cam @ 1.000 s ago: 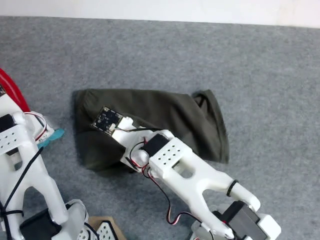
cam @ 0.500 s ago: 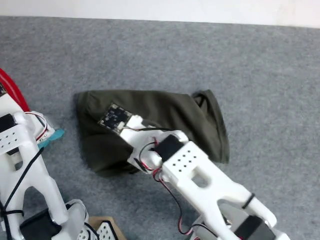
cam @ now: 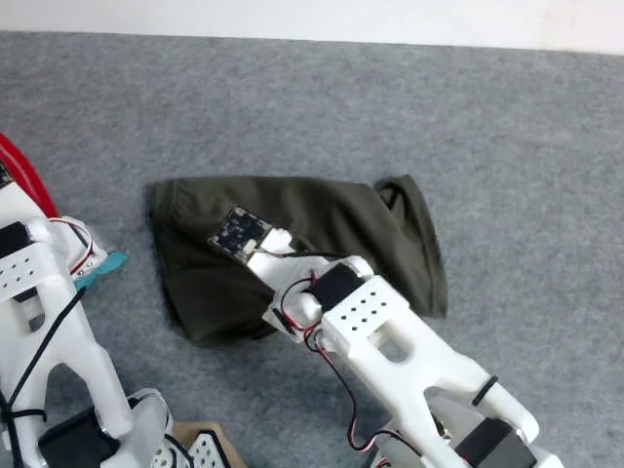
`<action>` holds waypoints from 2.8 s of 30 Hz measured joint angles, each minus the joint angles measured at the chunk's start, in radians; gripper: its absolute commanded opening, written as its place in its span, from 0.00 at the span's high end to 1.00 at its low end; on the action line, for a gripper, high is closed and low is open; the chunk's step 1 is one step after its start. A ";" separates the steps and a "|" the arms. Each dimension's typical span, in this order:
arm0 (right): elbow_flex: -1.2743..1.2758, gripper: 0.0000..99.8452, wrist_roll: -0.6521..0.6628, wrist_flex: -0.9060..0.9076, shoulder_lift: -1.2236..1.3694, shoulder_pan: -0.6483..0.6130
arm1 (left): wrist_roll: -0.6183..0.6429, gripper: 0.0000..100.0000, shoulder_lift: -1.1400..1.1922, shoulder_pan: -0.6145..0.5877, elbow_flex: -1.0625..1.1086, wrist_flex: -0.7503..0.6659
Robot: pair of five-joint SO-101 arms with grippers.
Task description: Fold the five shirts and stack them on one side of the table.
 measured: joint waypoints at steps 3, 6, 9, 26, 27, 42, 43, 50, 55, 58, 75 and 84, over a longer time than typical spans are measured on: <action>0.000 0.99 0.000 0.028 -0.057 0.023 | 0.000 0.74 0.000 0.009 0.000 0.000; 0.012 0.99 0.000 0.043 -0.098 0.014 | 0.000 0.74 0.000 0.012 0.000 0.000; 0.057 0.99 -0.005 0.037 -0.104 -0.015 | 0.000 0.74 0.000 0.028 0.000 0.000; 0.132 0.77 -0.061 -0.052 -0.072 -0.123 | 0.000 0.74 0.000 0.057 0.000 0.000; 0.132 0.76 -0.061 -0.044 -0.072 -0.135 | 0.000 0.74 0.000 0.057 0.000 0.000; 0.083 0.76 -0.061 -0.143 0.014 -0.334 | 0.046 0.73 0.000 -0.028 0.000 -0.034; 0.069 0.76 -0.061 -0.157 0.058 -0.334 | 0.051 0.73 0.000 -0.041 0.000 -0.035; -0.038 0.76 -0.061 -0.218 0.270 -0.336 | 0.104 0.73 0.000 -0.178 -0.008 -0.048; -0.080 0.76 -0.061 -0.222 0.324 -0.336 | 0.114 0.74 0.000 -0.262 -0.040 -0.057; -0.080 0.76 -0.061 -0.222 0.325 -0.353 | 0.118 0.74 0.000 -0.310 -0.044 -0.080; -0.084 0.88 -0.061 -0.270 0.334 -0.370 | 0.120 0.74 0.000 -0.382 -0.044 -0.153; -0.084 0.72 -0.061 -0.270 0.334 -0.436 | 0.120 0.74 0.000 -0.404 -0.044 -0.170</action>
